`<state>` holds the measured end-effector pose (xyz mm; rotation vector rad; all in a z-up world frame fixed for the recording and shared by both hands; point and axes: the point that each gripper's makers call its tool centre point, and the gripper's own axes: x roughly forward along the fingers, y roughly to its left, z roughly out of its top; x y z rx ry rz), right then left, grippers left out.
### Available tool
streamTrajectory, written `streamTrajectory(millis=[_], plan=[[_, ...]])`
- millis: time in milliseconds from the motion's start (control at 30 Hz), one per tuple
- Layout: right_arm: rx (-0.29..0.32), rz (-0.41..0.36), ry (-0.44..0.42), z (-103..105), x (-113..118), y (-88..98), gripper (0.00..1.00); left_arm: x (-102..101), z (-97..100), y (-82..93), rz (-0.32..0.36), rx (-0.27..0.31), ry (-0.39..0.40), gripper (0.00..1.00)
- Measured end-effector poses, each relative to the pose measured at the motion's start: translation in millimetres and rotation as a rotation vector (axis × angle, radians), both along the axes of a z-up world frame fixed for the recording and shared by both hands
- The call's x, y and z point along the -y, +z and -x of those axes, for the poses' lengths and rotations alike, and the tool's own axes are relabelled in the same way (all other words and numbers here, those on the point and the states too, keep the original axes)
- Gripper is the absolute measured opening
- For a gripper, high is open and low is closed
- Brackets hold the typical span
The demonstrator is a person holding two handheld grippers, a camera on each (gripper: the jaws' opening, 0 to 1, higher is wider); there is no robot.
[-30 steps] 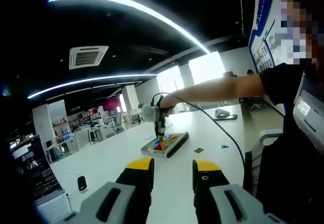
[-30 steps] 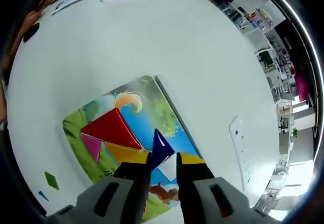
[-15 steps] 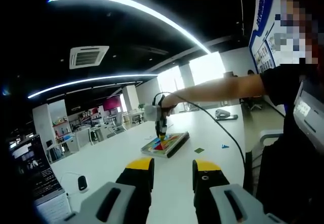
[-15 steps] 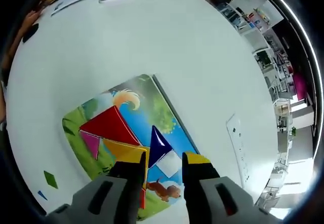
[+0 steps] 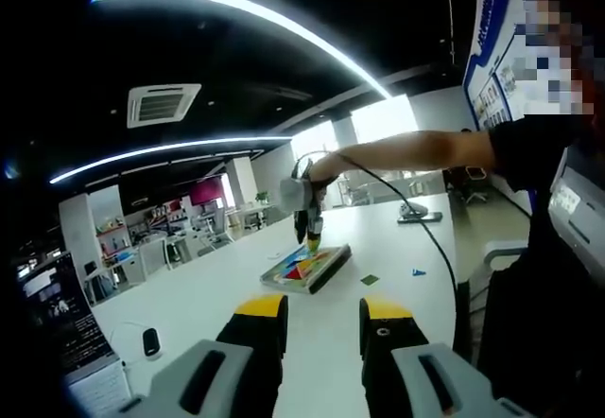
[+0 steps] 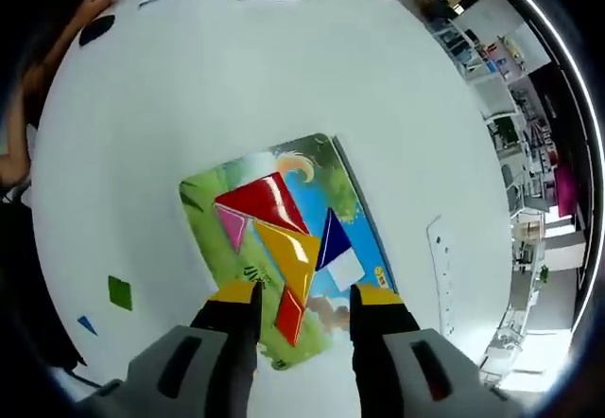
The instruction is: Pick up the tangram pieces one by one and place each piece onto its matching region on the pattern sheet, fitting the shapes together until the outline on the sheet is completely filled by the tangram pieces
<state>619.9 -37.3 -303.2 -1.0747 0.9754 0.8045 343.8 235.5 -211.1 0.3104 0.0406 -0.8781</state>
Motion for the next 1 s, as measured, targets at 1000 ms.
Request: streamTrajectory(millis=[1000], plan=[[-0.164, -0.083, 0.026, 110.1, 13.2, -9.3, 0.34, -0.9, -1.8, -2.8, 0.003, -0.015, 0.006, 0.32]])
